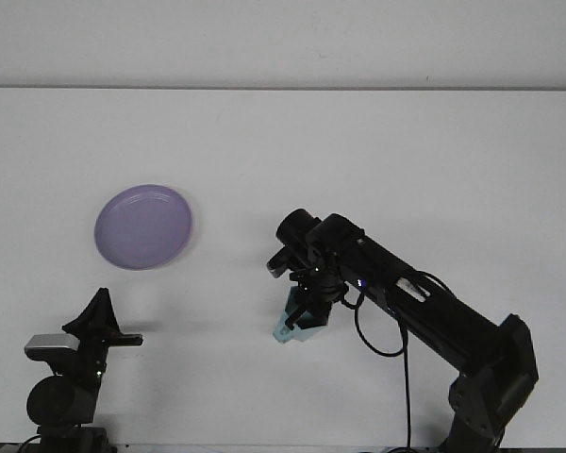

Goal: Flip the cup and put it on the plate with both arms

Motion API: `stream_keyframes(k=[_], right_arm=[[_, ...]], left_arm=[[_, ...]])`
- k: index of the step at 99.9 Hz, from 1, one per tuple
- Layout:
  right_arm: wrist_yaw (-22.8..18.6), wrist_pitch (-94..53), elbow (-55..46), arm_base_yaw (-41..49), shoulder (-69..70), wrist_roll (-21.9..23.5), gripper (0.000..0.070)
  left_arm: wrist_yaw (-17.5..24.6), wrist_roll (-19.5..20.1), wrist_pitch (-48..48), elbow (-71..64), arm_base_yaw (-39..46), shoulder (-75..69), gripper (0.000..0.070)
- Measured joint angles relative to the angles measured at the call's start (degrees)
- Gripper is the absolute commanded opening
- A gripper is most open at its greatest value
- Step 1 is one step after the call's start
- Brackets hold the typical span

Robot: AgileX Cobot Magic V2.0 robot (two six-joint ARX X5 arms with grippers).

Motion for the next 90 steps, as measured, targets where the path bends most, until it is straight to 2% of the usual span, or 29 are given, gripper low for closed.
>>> stream_keyframes(k=[29, 33, 42, 45, 68, 81, 90], right_arm=[[0.5, 1.4, 0.0, 0.1, 1.7, -0.9, 0.0007], [0.5, 1.5, 0.0, 0.1, 1.7, -1.1, 0.0057], [0.5, 1.4, 0.0, 0.1, 1.7, -1.9, 0.0268], [0.5, 1.5, 0.0, 0.1, 1.7, -2.1, 0.0300], [0.5, -0.1, 1.1, 0.0, 1.7, -3.5, 0.0303], [0.5, -1.7, 3.5, -1.2, -0.3, -3.5, 0.0303], [0.5, -0.5, 4.3, -2.6, -5.2, -3.4, 0.0303]], left_arm=[[0.0, 0.0, 0.0, 0.0, 0.0, 0.0, 0.0012], [0.0, 0.0, 0.0, 0.0, 0.0, 0.0, 0.0012], [0.0, 0.0, 0.0, 0.0, 0.0, 0.0, 0.0012], [0.0, 0.0, 0.0, 0.0, 0.0, 0.0, 0.0012], [0.0, -0.2, 0.5, 0.0, 0.0, 0.0, 0.0012], [0.3, -2.1, 0.9, 0.1, 0.0, 0.0, 0.0012], [3.4, -3.1, 0.5, 0.5, 0.0, 0.0, 0.0012]])
